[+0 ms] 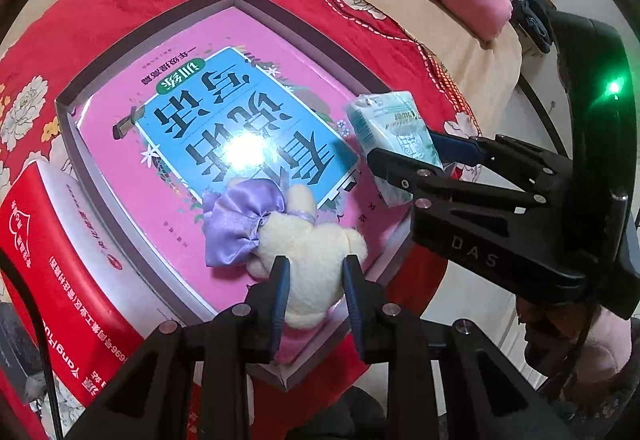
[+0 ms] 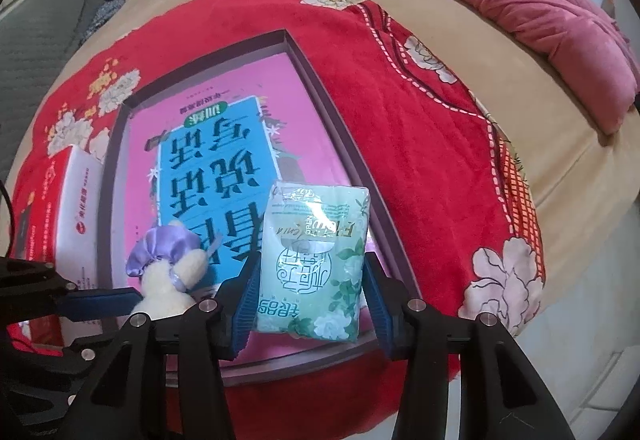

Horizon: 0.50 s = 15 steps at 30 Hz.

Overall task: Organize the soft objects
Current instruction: 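Open the right tool to drop the tissue pack while left tool releases the bear into the box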

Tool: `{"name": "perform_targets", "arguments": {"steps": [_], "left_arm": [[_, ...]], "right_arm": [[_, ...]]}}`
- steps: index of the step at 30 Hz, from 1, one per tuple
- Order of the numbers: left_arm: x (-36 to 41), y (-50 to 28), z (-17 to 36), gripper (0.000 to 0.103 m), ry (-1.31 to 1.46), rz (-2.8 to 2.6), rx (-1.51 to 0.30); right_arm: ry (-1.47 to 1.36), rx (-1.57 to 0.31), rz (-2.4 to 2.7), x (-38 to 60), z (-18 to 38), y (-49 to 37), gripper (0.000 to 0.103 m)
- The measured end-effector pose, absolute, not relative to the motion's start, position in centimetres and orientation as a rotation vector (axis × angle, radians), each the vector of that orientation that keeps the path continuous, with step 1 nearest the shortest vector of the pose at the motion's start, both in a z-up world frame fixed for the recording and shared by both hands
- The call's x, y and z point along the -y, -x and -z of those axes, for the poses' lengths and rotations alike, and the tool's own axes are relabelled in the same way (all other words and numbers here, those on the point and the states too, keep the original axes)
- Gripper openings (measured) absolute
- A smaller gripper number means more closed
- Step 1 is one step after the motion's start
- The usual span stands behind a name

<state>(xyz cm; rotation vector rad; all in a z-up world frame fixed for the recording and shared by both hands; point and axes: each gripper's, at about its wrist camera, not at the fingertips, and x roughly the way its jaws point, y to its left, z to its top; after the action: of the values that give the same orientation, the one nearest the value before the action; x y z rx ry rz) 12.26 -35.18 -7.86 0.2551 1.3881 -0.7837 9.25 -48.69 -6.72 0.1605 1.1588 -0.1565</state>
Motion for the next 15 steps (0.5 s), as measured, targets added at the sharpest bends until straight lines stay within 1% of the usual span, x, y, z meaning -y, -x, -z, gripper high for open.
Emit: {"name": "perform_targets", "arguments": {"steps": [2, 5, 15], "left_arm": [[35.3, -12.3, 7.9, 0.029, -0.257, 0.785, -1.397], [35.3, -12.3, 8.0, 0.029, -0.257, 0.793, -1.406], [35.2, -11.7, 7.7, 0.031, -0.262, 0.808, -1.42]], "right_arm": [[-0.169, -1.167, 0.16, 48.8, 6.8, -9.2, 0.052], [-0.176, -1.157, 0.168, 48.9, 6.5, -8.9, 0.057], [-0.207, -1.113, 0.215, 49.0, 4.0, -7.5, 0.058]]}}
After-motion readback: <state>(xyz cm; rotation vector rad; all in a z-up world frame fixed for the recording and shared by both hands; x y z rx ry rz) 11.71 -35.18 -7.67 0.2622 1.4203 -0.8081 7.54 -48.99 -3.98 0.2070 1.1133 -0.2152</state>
